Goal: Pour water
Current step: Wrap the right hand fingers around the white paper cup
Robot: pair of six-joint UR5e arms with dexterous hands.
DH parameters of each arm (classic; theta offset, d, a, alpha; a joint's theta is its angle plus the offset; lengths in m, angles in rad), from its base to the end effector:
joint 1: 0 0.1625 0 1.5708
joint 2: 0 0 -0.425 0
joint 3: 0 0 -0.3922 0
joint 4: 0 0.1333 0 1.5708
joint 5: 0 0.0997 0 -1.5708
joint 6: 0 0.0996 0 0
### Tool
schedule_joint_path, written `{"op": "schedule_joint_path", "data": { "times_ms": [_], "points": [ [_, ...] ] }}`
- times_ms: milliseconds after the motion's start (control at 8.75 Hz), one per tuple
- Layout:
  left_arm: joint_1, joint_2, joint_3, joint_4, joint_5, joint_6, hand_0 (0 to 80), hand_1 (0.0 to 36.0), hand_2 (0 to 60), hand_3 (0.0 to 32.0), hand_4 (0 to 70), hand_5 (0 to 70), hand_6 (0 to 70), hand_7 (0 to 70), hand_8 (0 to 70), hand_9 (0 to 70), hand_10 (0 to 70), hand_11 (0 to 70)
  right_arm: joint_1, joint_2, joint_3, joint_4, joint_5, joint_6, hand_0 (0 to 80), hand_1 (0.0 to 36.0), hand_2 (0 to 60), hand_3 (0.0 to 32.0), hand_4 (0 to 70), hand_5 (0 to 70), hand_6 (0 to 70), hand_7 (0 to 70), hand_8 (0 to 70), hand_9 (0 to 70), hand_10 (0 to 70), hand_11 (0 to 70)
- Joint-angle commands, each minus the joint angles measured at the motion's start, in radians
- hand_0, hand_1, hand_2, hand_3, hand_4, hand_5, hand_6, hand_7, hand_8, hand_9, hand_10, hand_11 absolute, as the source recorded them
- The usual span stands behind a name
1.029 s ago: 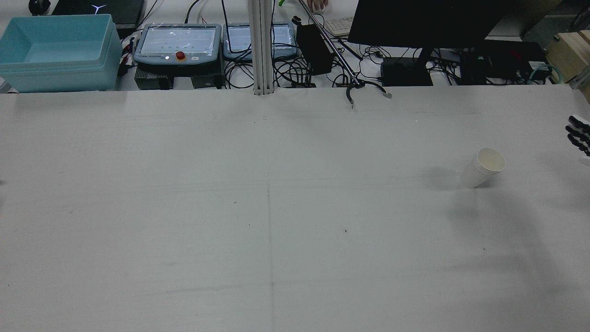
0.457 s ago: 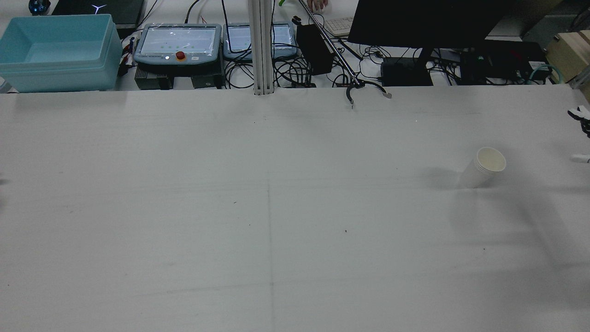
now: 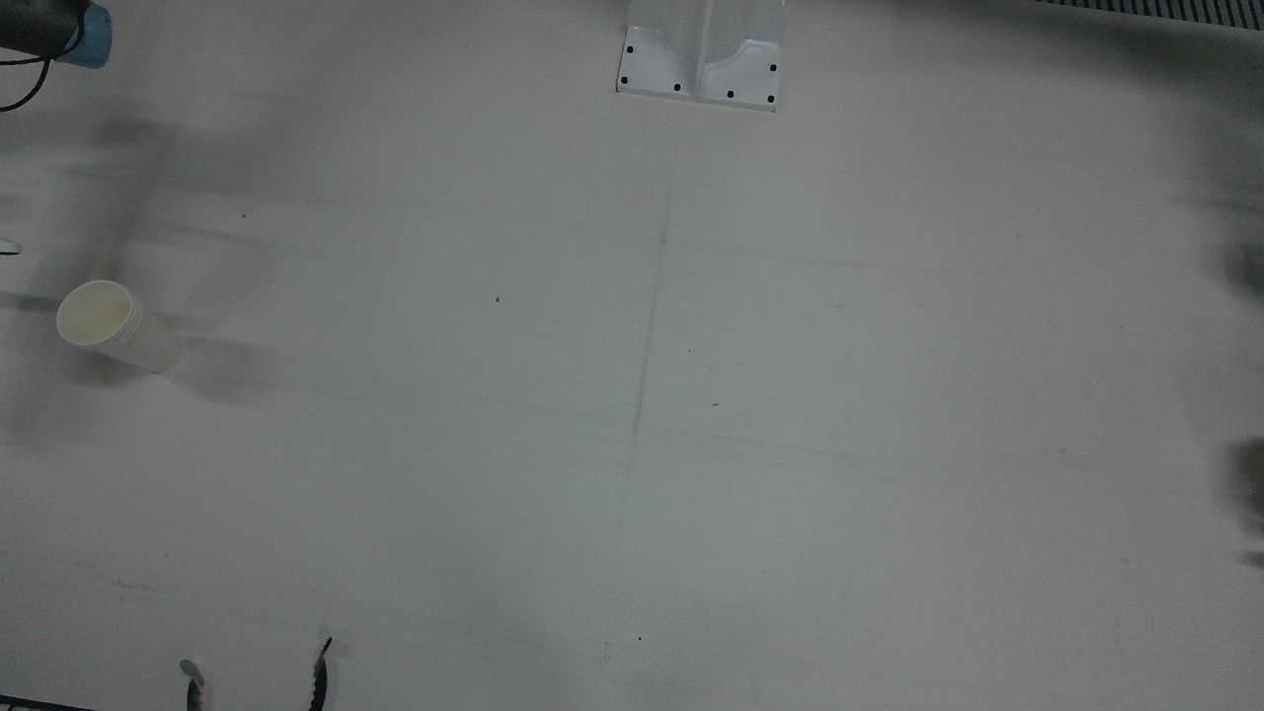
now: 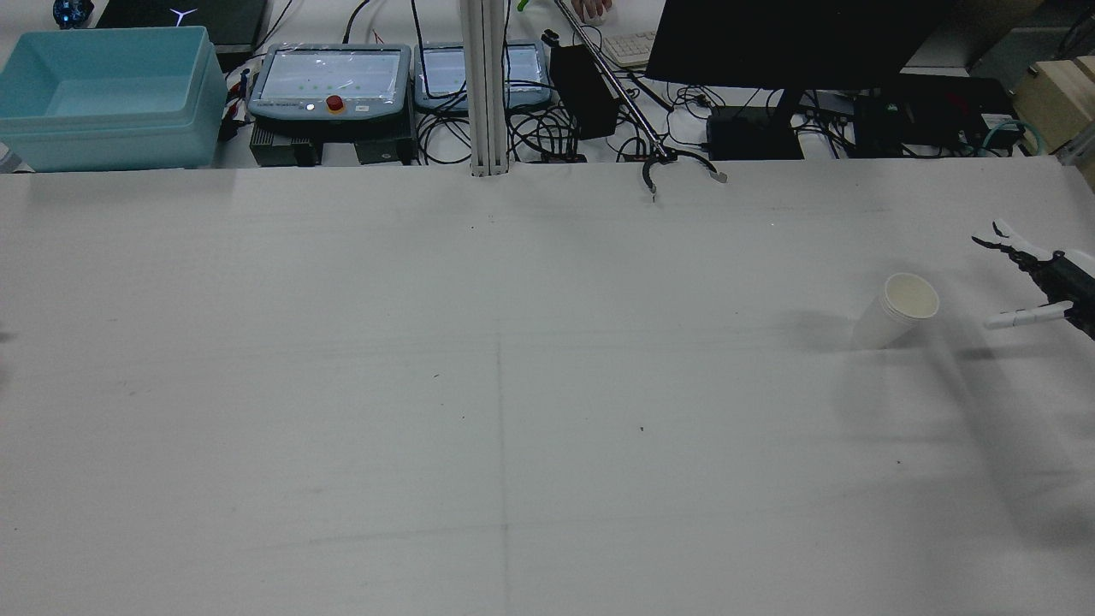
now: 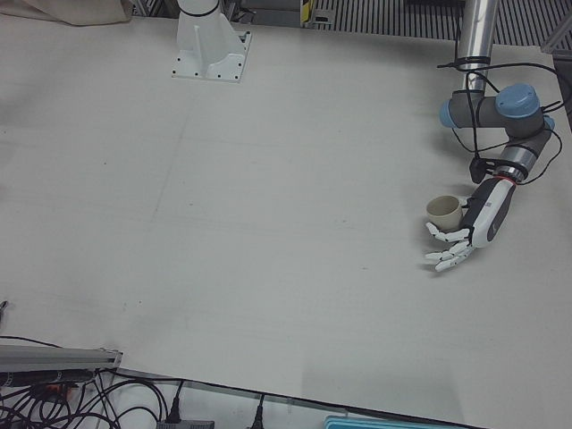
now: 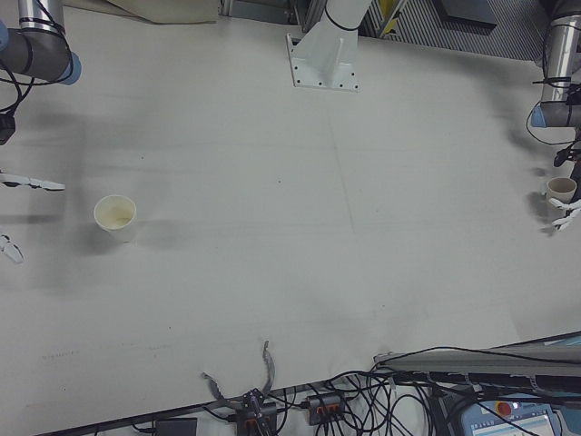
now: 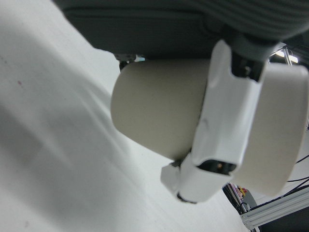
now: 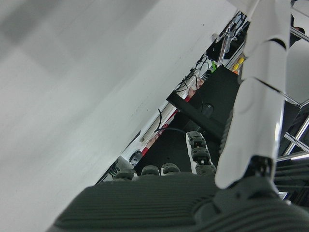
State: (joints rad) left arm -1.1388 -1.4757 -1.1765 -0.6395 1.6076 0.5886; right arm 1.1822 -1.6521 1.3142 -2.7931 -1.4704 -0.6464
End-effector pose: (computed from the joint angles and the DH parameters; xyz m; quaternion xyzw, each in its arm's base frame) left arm 0.0578 -0.4349 0.8536 0.0473 0.7566 -0.5621 0.3306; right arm -0.0325 -0.4575 0.8148 0.1263 -0.6995 0.6281 0.3165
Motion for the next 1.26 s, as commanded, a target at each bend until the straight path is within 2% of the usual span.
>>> {"op": "schedule_joint_path", "data": {
  "times_ms": [0, 343, 571, 686, 800, 914, 1029, 1143],
  "points": [
    [-0.001, 0.008, 0.0, -0.006, 0.0, -0.003, 80.0, 36.0, 60.0, 0.0, 70.0, 70.0, 23.7, 21.7, 13.6, 12.8, 10.3, 18.2, -0.168, 0.0, 0.045, 0.0, 0.074, -0.068, 57.2, 24.7, 9.7, 0.0, 0.0, 10.5, 0.0, 4.0, 0.0, 0.0, 0.0, 0.0],
    [-0.001, 0.009, 0.0, -0.006, 0.0, -0.016, 80.0, 36.0, 60.0, 0.0, 70.0, 70.0, 23.5, 21.7, 13.4, 12.6, 10.3, 18.2, -0.251, -0.005, 0.076, -0.002, 0.123, -0.09, 58.6, 26.2, 12.1, 0.0, 3.7, 12.3, 0.0, 6.2, 0.0, 0.0, 0.0, 0.0],
    [-0.001, 0.009, 0.0, -0.008, 0.0, -0.016, 80.0, 36.0, 60.0, 0.0, 70.0, 70.0, 23.2, 21.6, 13.3, 12.5, 10.2, 18.0, -0.301, -0.003, 0.095, -0.002, 0.178, -0.091, 59.5, 26.8, 12.2, 0.0, 4.1, 13.0, 0.4, 7.0, 0.0, 0.0, 0.0, 0.0],
    [-0.001, 0.009, -0.002, -0.008, 0.002, -0.016, 80.0, 36.0, 60.0, 0.0, 70.0, 70.0, 23.1, 21.6, 13.4, 12.5, 10.2, 18.0, -0.329, -0.003, 0.112, -0.002, 0.215, -0.091, 61.4, 28.6, 14.8, 0.0, 6.9, 14.7, 1.9, 9.6, 0.0, 0.5, 0.0, 0.0],
    [-0.001, 0.009, -0.002, -0.011, 0.0, -0.018, 80.0, 36.0, 60.0, 0.0, 70.0, 70.0, 23.0, 21.6, 13.3, 12.4, 10.0, 17.6, -0.354, -0.005, 0.141, -0.014, 0.249, -0.093, 77.5, 35.0, 24.5, 0.0, 19.4, 26.1, 12.6, 25.2, 6.8, 12.3, 5.1, 11.0],
    [-0.003, 0.012, -0.006, -0.009, 0.002, -0.019, 80.0, 36.0, 60.0, 0.0, 70.0, 70.0, 23.0, 21.6, 13.3, 12.4, 9.9, 17.5, -0.371, -0.012, 0.175, -0.023, 0.287, -0.114, 80.0, 36.0, 36.4, 0.0, 34.6, 46.1, 33.3, 51.2, 31.1, 44.3, 27.8, 43.8],
    [-0.001, 0.023, -0.011, -0.011, 0.0, -0.022, 80.0, 36.0, 60.0, 0.0, 70.0, 70.0, 23.4, 21.7, 13.4, 12.5, 10.2, 17.9, -0.374, -0.026, 0.198, -0.041, 0.295, -0.124, 80.0, 36.0, 60.0, 0.0, 49.9, 58.1, 52.5, 67.6, 50.5, 67.8, 47.5, 70.0],
    [-0.001, 0.029, -0.028, 0.0, 0.0, -0.021, 80.0, 36.0, 60.0, 0.0, 70.0, 70.0, 23.7, 21.7, 13.5, 12.5, 10.2, 18.1, -0.372, -0.063, 0.241, -0.048, 0.297, -0.124, 80.0, 36.0, 60.0, 0.0, 45.3, 56.1, 52.2, 66.7, 50.9, 68.3, 49.8, 70.0]
  ]
}}
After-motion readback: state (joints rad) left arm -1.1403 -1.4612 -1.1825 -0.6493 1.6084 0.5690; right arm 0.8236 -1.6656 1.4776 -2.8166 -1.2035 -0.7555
